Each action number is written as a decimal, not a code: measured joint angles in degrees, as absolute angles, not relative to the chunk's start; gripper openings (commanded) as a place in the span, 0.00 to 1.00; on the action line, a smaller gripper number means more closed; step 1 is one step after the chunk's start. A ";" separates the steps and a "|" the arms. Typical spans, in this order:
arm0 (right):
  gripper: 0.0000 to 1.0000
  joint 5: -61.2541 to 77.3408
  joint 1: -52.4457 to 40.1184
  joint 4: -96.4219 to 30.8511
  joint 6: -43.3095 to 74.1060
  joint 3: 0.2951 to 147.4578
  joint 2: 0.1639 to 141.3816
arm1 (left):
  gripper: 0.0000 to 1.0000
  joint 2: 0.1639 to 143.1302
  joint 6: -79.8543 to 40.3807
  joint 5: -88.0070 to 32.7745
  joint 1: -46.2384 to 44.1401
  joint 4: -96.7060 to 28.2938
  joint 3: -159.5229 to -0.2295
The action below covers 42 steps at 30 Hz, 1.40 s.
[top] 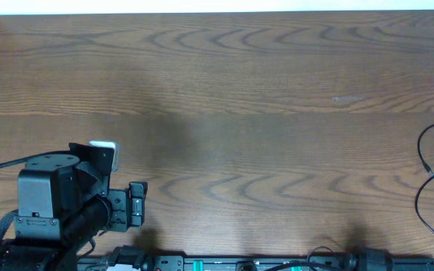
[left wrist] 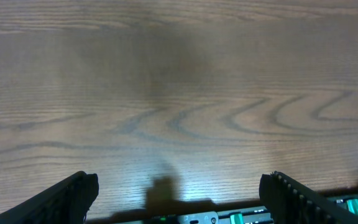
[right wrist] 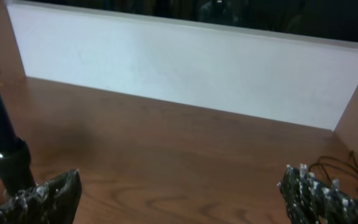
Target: Untangle cables
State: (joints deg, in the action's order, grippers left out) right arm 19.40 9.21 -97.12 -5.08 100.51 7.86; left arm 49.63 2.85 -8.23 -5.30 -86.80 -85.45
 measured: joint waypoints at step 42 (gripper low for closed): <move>0.99 9.19 9.30 -39.31 26.11 31.62 5.91 | 0.89 49.58 2.85 -8.23 -5.30 -86.83 -85.41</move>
State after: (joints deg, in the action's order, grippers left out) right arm 9.19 9.30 -39.31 26.11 31.62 5.91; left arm 49.58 2.85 -8.23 -5.30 -86.83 -85.41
